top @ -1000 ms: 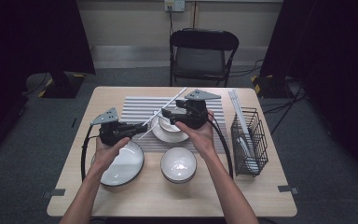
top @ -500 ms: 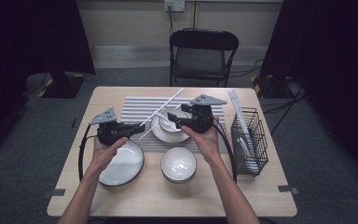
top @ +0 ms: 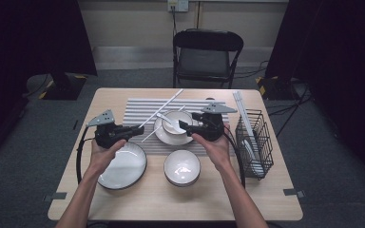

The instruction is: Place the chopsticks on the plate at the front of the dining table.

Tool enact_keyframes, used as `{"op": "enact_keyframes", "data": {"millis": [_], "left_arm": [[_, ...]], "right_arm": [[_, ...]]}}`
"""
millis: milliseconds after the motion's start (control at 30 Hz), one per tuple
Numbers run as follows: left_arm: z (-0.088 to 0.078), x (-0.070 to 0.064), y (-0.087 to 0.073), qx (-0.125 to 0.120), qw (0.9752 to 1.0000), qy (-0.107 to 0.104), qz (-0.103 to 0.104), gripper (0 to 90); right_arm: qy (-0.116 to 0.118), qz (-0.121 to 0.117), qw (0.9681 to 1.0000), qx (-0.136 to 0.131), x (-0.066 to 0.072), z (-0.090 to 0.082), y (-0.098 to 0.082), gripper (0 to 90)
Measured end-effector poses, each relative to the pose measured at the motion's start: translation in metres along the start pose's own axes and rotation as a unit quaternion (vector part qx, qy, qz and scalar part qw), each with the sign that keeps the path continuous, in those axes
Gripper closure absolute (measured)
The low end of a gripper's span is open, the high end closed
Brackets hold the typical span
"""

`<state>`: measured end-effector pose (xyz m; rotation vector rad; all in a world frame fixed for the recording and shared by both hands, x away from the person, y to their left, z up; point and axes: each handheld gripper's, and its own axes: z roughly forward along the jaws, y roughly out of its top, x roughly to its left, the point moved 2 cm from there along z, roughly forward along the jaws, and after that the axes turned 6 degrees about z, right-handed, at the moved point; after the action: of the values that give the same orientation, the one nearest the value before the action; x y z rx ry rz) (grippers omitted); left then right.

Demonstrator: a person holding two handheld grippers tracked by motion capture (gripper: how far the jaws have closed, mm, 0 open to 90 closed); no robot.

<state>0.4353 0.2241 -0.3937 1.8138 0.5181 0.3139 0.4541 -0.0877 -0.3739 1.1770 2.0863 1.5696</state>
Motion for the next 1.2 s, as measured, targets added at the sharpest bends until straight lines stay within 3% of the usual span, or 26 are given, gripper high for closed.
{"op": "enact_keyframes", "data": {"millis": [333, 800, 1200], "left_arm": [[-0.007, 0.008, -0.003, 0.0, 0.9999, 0.013, -0.007, 86.3], [-0.002, 0.021, -0.009, 0.011, 0.9995, 0.025, -0.015, 86.3], [0.001, 0.026, -0.008, 0.01, 0.9995, 0.025, -0.017, 86.3]], "right_arm": [[-0.017, 0.003, 0.9998, 0.006, -0.01, -0.012, -0.011, 33.9], [-0.04, 0.007, 0.9986, 0.034, -0.018, -0.012, -0.033, 31.5], [-0.053, 0.032, 0.9972, 0.042, -0.03, -0.013, -0.056, 31.6]]}}
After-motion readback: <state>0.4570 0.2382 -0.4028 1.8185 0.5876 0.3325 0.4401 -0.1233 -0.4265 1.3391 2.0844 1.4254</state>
